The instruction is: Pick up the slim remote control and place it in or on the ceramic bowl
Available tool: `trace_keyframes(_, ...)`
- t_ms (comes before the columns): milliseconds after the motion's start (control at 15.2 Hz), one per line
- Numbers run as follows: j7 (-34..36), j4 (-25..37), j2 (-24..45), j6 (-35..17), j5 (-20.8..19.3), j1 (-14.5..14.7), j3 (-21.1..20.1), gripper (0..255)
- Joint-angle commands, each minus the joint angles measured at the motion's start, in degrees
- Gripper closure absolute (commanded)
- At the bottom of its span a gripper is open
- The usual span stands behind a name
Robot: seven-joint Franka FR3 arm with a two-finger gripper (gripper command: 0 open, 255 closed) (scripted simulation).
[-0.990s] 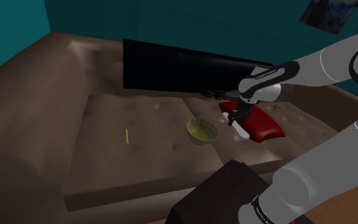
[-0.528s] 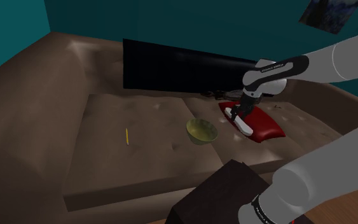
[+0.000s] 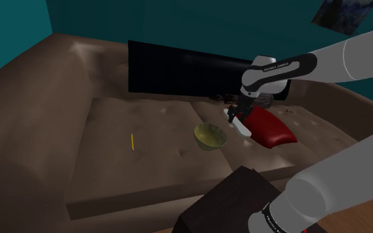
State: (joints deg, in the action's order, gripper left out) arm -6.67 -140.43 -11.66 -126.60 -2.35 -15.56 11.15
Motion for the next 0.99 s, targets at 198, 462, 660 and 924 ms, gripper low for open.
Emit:
trace_keyframes(198, 6.96, 1.56, 1.34, 0.25, 1.73, 3.58, -4.5, 255)
trace_keyframes(462, 10.63, 2.94, 3.21, -0.25, 2.62, 5.53, -6.83, 255)
trace_keyframes(660, 10.5, 1.89, 4.63, -2.71, 2.76, 5.55, -6.79, 255)
trace_keyframes(924, 10.29, 0.66, 6.7, -6.01, 2.99, 5.58, -6.76, 255)
